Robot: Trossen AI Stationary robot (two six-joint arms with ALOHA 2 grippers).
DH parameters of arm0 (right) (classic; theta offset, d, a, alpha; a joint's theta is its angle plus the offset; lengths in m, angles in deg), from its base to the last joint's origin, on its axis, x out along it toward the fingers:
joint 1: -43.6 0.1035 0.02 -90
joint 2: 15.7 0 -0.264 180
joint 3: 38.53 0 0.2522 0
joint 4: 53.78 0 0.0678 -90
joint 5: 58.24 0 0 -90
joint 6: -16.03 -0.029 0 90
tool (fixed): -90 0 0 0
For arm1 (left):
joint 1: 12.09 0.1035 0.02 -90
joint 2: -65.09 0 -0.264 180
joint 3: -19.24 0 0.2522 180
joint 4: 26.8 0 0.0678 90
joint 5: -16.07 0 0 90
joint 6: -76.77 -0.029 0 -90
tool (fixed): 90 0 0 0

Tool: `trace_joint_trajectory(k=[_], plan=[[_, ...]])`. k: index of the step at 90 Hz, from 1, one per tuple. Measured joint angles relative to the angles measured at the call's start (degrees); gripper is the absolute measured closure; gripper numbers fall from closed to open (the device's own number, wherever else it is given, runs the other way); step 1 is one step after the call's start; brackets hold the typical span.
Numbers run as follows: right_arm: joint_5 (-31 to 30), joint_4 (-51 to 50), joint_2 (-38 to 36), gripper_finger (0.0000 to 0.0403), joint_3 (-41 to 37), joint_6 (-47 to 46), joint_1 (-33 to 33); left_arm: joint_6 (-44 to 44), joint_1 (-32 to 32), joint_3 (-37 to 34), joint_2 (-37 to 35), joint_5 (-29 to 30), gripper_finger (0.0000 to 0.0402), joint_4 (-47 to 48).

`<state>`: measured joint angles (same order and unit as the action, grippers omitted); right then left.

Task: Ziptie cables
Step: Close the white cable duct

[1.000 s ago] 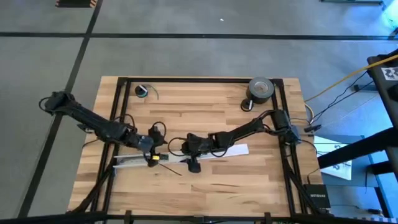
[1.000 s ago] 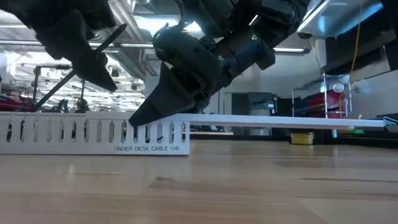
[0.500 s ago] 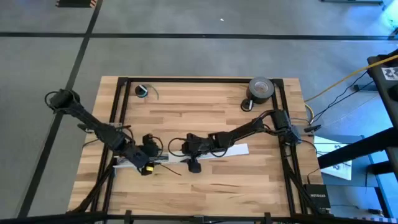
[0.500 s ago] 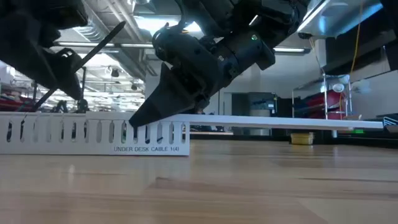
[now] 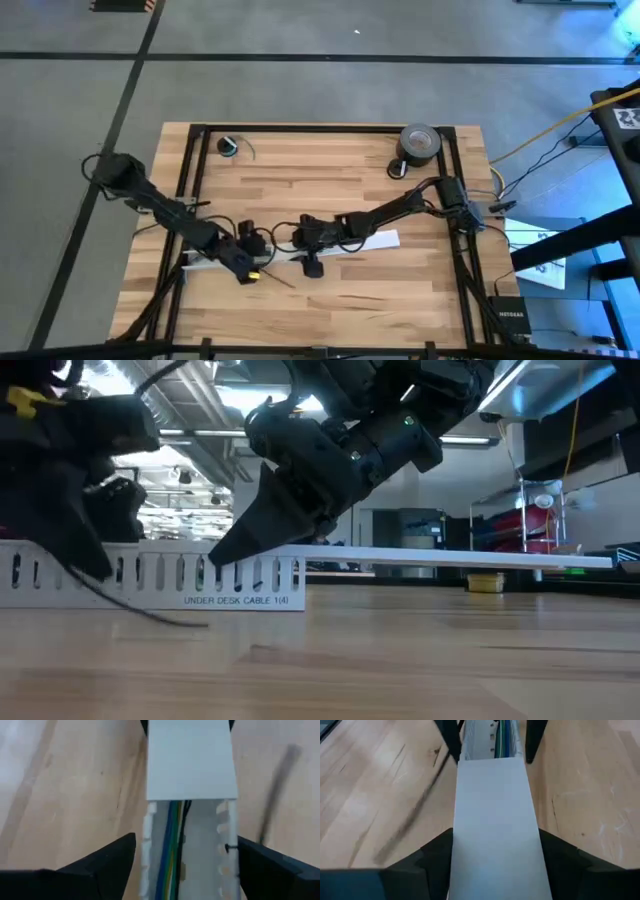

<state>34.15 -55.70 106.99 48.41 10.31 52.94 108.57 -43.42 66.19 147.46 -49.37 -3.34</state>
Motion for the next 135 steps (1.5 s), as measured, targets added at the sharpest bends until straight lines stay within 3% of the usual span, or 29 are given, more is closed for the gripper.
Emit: trace_joint_trajectory(k=[36,69,135], plan=[[-0.3,0.6,0.1,0.0182,0.0,-0.1,0.0,-0.3,0.0,0.0,0.6,0.4,0.0163,-1.8],[-0.1,5.6,1.4,0.0182,-0.2,-4.2,0.0,-0.8,0.0,0.0,0.6,0.0,0.0164,-1.9],[-0.9,5.5,4.2,0.0182,4.6,-1.8,0.4,-2.5,0.0,-0.1,0.6,-0.2,0.0164,-2.7]])
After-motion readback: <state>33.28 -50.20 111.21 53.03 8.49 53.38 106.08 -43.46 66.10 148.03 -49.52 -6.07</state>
